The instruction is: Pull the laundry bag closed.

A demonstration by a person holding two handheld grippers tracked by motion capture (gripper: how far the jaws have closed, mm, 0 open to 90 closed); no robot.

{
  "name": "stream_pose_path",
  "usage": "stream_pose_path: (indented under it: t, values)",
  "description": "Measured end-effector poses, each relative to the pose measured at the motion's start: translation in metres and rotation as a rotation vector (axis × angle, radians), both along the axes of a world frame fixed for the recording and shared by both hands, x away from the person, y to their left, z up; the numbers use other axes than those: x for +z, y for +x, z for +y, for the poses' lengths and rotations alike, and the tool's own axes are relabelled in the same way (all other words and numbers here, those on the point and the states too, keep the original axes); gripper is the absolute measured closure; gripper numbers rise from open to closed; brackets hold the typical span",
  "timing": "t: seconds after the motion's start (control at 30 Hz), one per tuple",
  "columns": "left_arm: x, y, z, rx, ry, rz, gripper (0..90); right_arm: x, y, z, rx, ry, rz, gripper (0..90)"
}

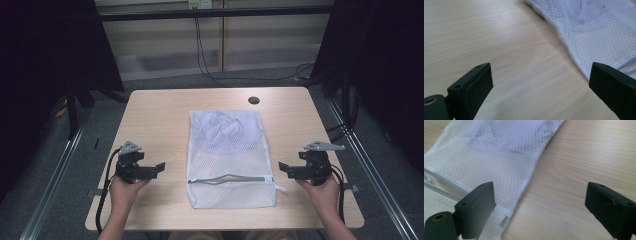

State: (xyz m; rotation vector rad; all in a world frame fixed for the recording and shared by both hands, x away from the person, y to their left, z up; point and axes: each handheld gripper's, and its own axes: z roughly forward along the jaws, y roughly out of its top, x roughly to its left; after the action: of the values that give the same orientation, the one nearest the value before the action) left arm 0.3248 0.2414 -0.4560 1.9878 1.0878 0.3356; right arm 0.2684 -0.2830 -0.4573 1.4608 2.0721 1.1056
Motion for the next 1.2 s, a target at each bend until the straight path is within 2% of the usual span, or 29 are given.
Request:
stream_pose_path:
  t: [0.07, 0.2, 0.3, 0.37, 0.5, 0.67, 0.9, 1.0, 1.1, 1.2]
  values:
    - [0.003, -0.001, -0.005, -0.02, -0.011, -0.006, 5.3, 0.005, -0.001, 0.009, 0.01, 0.001, 0.009, 8.9]
    - [0.006, -0.003, -0.011, -0.043, -0.006, -0.003, 5.5, 0.011, -0.002, 0.029, 0.046, -0.01, 0.03, 11.7]
    - [0.005, -0.005, -0.013, -0.055, 0.022, 0.011, 5.9, 0.013, -0.002, 0.042, 0.08, -0.008, 0.042, 13.7]
    - [0.006, -0.006, -0.013, -0.059, 0.041, 0.006, 5.9, 0.016, -0.001, 0.05, 0.093, -0.001, 0.051, 13.7]
    - [0.007, -0.008, -0.01, -0.061, 0.019, 0.018, 6.4, 0.017, 0.002, 0.065, 0.123, 0.025, 0.078, 13.7]
    - [0.008, -0.01, -0.007, -0.057, 0.018, 0.02, 6.5, 0.016, 0.007, 0.083, 0.148, 0.038, 0.116, 14.3]
    - [0.009, -0.012, -0.006, -0.063, 0.015, 0.024, 6.7, 0.018, 0.014, 0.105, 0.186, 0.058, 0.145, 16.4]
    - [0.009, -0.012, -0.005, -0.069, 0.013, 0.028, 6.8, 0.02, 0.017, 0.113, 0.194, 0.057, 0.153, 16.9]
    - [0.01, -0.012, -0.004, -0.075, -0.015, 0.039, 7.9, 0.021, 0.02, 0.123, 0.199, 0.055, 0.16, 16.9]
    - [0.011, -0.014, -0.003, -0.073, -0.017, 0.03, 8.0, 0.02, 0.022, 0.133, 0.216, 0.048, 0.172, 16.9]
